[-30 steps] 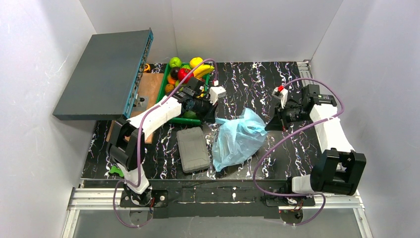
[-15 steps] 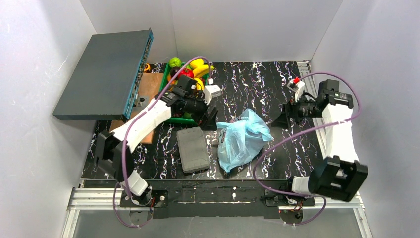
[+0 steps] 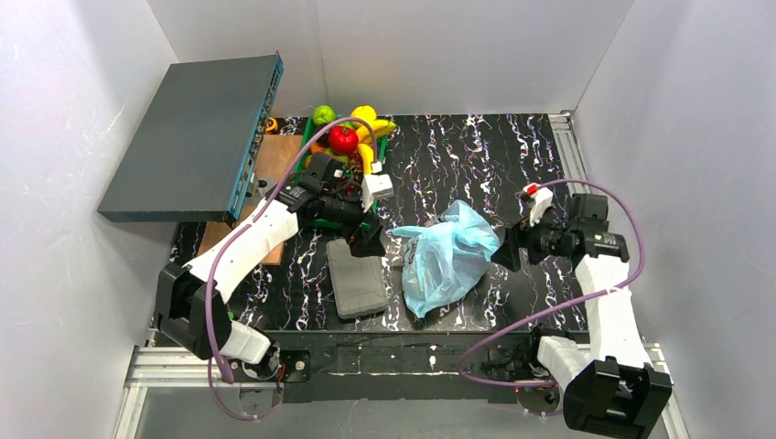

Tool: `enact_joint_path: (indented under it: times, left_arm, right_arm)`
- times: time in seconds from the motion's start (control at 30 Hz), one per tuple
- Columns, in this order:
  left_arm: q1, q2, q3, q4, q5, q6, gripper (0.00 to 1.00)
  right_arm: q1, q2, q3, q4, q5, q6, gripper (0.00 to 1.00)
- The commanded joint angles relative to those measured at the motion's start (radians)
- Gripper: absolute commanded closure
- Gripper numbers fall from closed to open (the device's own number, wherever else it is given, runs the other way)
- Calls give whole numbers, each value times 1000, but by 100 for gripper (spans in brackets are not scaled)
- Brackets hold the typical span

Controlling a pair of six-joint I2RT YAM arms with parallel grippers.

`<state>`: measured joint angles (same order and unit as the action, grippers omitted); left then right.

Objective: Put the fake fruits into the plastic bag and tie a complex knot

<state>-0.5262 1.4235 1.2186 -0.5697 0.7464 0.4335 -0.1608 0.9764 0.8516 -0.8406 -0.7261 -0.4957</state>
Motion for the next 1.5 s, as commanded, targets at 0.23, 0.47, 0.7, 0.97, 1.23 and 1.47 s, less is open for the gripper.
enact_joint_path:
  times: [0.23, 0.47, 0.7, 0.97, 1.23, 1.47]
  left_arm:
    - [-20, 29, -195, 343, 31, 238, 2]
    - [-79, 146, -156, 447, -89, 330, 15]
    - [-144, 260, -101, 538, -252, 393, 38]
    - [-174, 298, -84, 608, -319, 401, 47]
    - [-195, 294, -96, 647, -339, 397, 64]
    - [-195, 262, -95, 610, -379, 346, 97]
  right_arm:
    - [100, -52, -223, 525, 181, 164, 22]
    - [104, -23, -228, 578, 169, 119, 33]
    - [108, 23, -203, 584, 172, 76, 46]
    - [126, 21, -210, 616, 188, 50, 44]
    - [159, 44, -219, 708, 254, 58, 36]
    - [161, 54, -216, 695, 299, -2, 87]
